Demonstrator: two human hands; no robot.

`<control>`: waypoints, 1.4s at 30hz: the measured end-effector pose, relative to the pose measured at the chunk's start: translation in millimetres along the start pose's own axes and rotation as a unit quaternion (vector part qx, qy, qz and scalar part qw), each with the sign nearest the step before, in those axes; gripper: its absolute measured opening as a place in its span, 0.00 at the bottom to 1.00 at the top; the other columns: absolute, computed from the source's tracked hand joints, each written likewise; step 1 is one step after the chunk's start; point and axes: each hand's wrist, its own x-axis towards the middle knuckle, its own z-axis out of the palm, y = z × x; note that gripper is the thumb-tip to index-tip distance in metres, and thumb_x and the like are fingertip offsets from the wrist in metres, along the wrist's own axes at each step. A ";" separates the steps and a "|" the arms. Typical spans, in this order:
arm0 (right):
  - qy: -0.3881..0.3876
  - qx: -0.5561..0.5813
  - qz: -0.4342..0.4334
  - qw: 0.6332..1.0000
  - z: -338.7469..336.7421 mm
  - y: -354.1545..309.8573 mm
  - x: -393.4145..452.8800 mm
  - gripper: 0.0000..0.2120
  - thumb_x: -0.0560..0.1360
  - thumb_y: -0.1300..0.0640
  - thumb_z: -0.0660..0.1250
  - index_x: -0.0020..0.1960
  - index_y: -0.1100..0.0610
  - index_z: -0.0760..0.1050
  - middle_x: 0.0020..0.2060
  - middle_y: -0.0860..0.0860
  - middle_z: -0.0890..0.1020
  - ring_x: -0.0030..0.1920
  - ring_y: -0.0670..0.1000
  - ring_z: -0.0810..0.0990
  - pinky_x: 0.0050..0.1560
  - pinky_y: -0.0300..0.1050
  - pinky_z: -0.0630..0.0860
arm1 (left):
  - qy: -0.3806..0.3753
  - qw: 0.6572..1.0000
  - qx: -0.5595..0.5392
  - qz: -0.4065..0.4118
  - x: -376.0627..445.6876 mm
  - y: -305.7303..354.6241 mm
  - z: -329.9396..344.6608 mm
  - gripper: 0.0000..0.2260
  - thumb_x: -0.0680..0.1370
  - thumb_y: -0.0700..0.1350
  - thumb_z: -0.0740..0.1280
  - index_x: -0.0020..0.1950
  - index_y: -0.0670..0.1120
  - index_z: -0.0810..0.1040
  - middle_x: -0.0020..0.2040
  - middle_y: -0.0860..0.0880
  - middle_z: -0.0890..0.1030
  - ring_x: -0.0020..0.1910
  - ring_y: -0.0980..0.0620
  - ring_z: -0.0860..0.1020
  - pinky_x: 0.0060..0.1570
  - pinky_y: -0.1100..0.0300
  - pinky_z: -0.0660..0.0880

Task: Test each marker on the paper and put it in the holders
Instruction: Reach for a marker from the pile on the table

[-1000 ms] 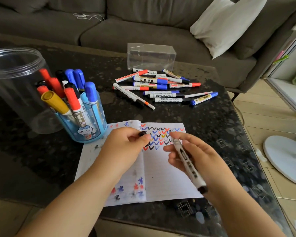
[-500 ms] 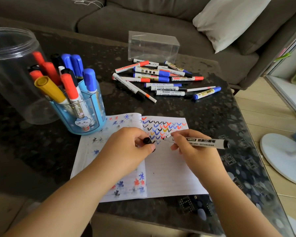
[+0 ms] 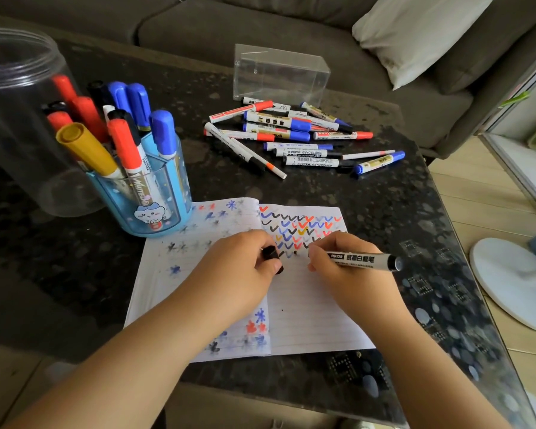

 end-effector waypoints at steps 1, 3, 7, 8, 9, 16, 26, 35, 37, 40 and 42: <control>-0.004 -0.010 0.001 1.000 -1.0 0.5 0.1 0.08 0.74 0.58 0.68 0.36 0.58 0.78 0.32 0.53 0.82 0.27 0.42 0.72 0.24 0.32 0.66 | 0.002 1.000 0.001 0.001 0.0 0.1 0.2 0.13 0.78 0.49 0.63 0.63 0.53 0.73 0.57 0.55 0.79 0.55 0.57 0.76 0.47 0.68 0.68; -0.009 -0.015 0.007 1.000 -2.8 1.2 0.4 0.08 0.74 0.58 0.67 0.36 0.59 0.77 0.33 0.56 0.81 0.25 0.42 0.70 0.22 0.33 0.63 | 0.004 1.000 0.003 0.004 0.2 -0.1 0.6 0.13 0.78 0.49 0.63 0.63 0.53 0.73 0.57 0.55 0.79 0.54 0.57 0.77 0.46 0.68 0.68; 0.016 0.002 0.014 1.000 -1.8 3.2 0.6 0.09 0.74 0.59 0.67 0.35 0.58 0.77 0.32 0.55 0.81 0.24 0.42 0.69 0.22 0.33 0.63 | 0.007 1.000 0.003 0.001 1.0 -0.9 1.6 0.13 0.78 0.49 0.63 0.63 0.53 0.73 0.57 0.55 0.79 0.54 0.57 0.77 0.45 0.69 0.68; 0.026 0.008 0.017 0.999 -1.2 4.0 0.9 0.09 0.74 0.59 0.67 0.35 0.57 0.76 0.32 0.54 0.81 0.25 0.42 0.70 0.22 0.33 0.64 | 0.008 1.000 0.002 0.001 1.1 -1.3 2.0 0.13 0.78 0.49 0.63 0.63 0.53 0.73 0.57 0.55 0.79 0.54 0.57 0.77 0.45 0.70 0.68; 0.033 0.013 0.020 0.999 -0.8 5.0 1.2 0.09 0.73 0.59 0.67 0.35 0.57 0.76 0.32 0.54 0.81 0.25 0.41 0.70 0.23 0.34 0.64 | 0.007 1.000 0.001 0.001 1.1 -1.8 2.3 0.13 0.78 0.49 0.63 0.63 0.53 0.73 0.57 0.55 0.79 0.54 0.57 0.77 0.43 0.70 0.68; 0.024 0.127 0.032 0.991 -8.7 -1.6 -3.0 0.06 0.74 0.56 0.67 0.40 0.55 0.78 0.31 0.50 0.82 0.29 0.42 0.73 0.31 0.36 0.69 | 0.022 0.993 -0.105 -0.039 1.2 1.8 -4.5 0.06 0.77 0.48 0.65 0.53 0.53 0.78 0.46 0.57 0.80 0.45 0.60 0.77 0.41 0.68 0.71; 0.018 0.339 0.012 0.941 -28.3 -16.6 -10.3 0.12 0.77 0.64 0.61 0.35 0.60 0.72 0.24 0.52 0.74 0.28 0.48 0.68 0.35 0.45 0.66 | -0.065 0.835 -0.524 -0.155 1.5 19.7 -9.1 0.08 0.76 0.33 0.63 0.47 0.41 0.81 0.38 0.44 0.83 0.35 0.53 0.80 0.34 0.64 0.78; -0.005 0.332 0.014 0.943 -31.4 -15.9 -13.5 0.11 0.77 0.63 0.62 0.35 0.61 0.70 0.23 0.52 0.75 0.28 0.48 0.70 0.35 0.44 0.67 | -0.121 0.866 -0.475 -0.100 -4.3 27.1 -5.7 0.08 0.77 0.37 0.63 0.51 0.44 0.81 0.40 0.45 0.84 0.37 0.54 0.81 0.38 0.63 0.77; -0.008 0.322 0.006 0.947 -32.2 -14.4 -13.4 0.12 0.76 0.61 0.63 0.34 0.62 0.70 0.22 0.51 0.73 0.26 0.47 0.69 0.32 0.42 0.66 | -0.133 0.903 -0.404 -0.065 -6.1 29.5 -5.0 0.08 0.78 0.39 0.63 0.52 0.46 0.81 0.40 0.48 0.84 0.38 0.54 0.81 0.40 0.63 0.77; 0.003 0.302 -0.005 0.953 -34.4 -13.4 -13.3 0.14 0.76 0.57 0.65 0.34 0.61 0.70 0.21 0.49 0.70 0.23 0.46 0.65 0.28 0.38 0.63 | -0.134 0.951 -0.278 0.004 -10.2 32.5 -4.9 0.07 0.78 0.44 0.62 0.48 0.52 0.80 0.39 0.56 0.84 0.38 0.59 0.81 0.43 0.65 0.77; 0.013 0.295 -0.010 0.955 -34.3 -14.3 -14.2 0.15 0.76 0.57 0.64 0.32 0.60 0.69 0.20 0.49 0.69 0.22 0.45 0.64 0.26 0.36 0.62 | -0.133 0.965 -0.221 0.037 -14.0 33.8 -4.7 0.06 0.78 0.48 0.62 0.45 0.54 0.79 0.38 0.59 0.82 0.37 0.60 0.79 0.43 0.64 0.77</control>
